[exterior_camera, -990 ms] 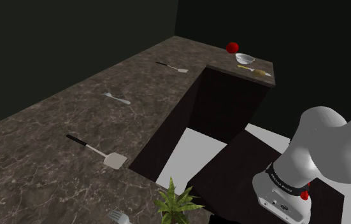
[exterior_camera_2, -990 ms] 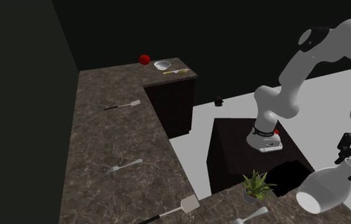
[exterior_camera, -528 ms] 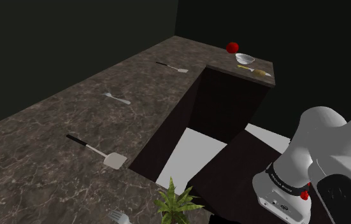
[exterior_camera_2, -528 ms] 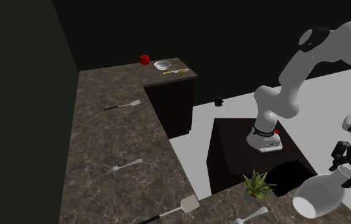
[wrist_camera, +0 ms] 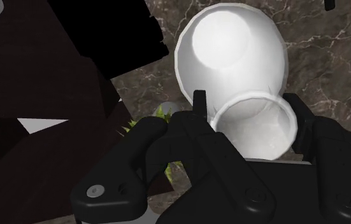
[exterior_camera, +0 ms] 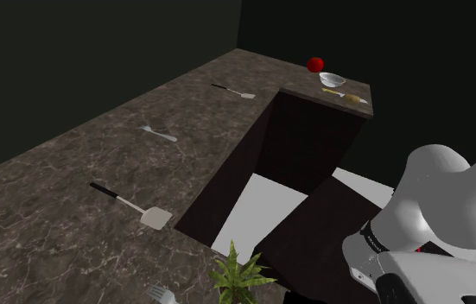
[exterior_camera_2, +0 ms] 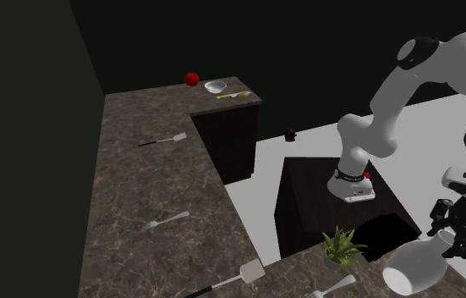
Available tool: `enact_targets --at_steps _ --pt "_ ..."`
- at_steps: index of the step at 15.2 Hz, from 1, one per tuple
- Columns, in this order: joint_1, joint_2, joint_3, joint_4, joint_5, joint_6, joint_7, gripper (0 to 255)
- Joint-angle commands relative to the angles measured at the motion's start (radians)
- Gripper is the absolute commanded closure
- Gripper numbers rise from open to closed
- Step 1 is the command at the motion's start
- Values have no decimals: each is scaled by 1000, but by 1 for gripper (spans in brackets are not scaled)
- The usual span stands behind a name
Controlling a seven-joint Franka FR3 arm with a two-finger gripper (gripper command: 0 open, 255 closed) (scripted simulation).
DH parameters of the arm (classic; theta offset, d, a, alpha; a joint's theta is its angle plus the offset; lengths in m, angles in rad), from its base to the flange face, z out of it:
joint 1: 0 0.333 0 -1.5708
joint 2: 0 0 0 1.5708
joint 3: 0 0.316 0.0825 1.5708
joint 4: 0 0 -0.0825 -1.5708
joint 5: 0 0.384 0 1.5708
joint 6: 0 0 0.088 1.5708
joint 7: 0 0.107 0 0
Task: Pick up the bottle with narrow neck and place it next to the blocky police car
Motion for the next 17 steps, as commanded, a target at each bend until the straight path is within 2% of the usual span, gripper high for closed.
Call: enact_targets --at_steps 1,9,17 --pt "-4 10 14 -18 -2 29 5 255" --pt "-24 52 72 -102 -13 150 24 255" --pt "-24 52 72 -102 -13 150 24 255"
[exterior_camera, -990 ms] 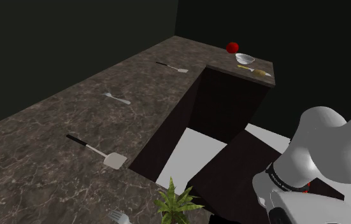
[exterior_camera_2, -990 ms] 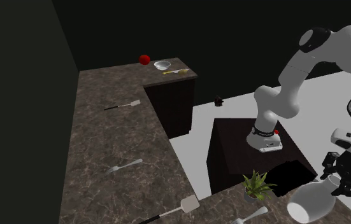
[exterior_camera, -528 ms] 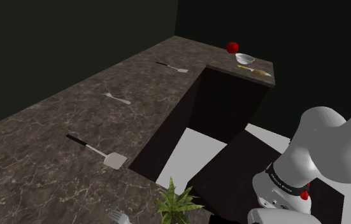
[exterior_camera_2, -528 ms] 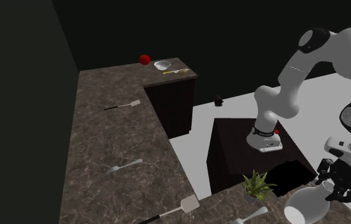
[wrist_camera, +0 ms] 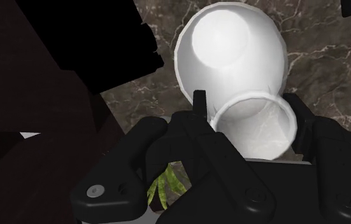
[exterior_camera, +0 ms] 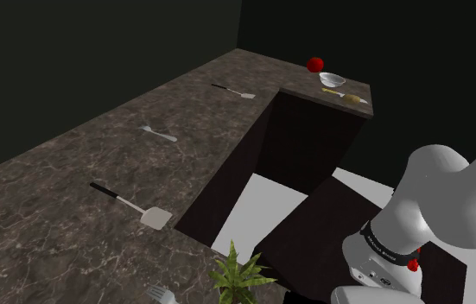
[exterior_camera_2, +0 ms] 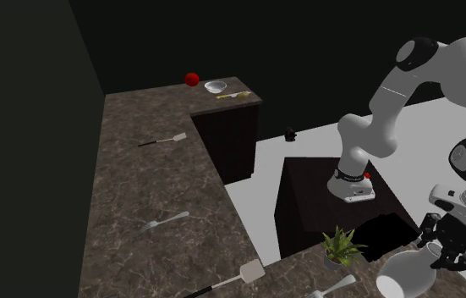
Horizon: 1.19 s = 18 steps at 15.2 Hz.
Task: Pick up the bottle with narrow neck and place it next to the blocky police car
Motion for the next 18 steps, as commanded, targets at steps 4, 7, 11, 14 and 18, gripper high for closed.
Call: enact_targets --at_steps 4,7,11,14,18 --pt "0 0 0 0 0 0 0 0" --pt "8 -15 -18 24 6 -36 -6 0" --pt "22 -46 -59 95 12 -135 -16 0" --pt "22 -46 -59 95 12 -135 -16 0" --pt "22 -46 -59 95 12 -135 -16 0"
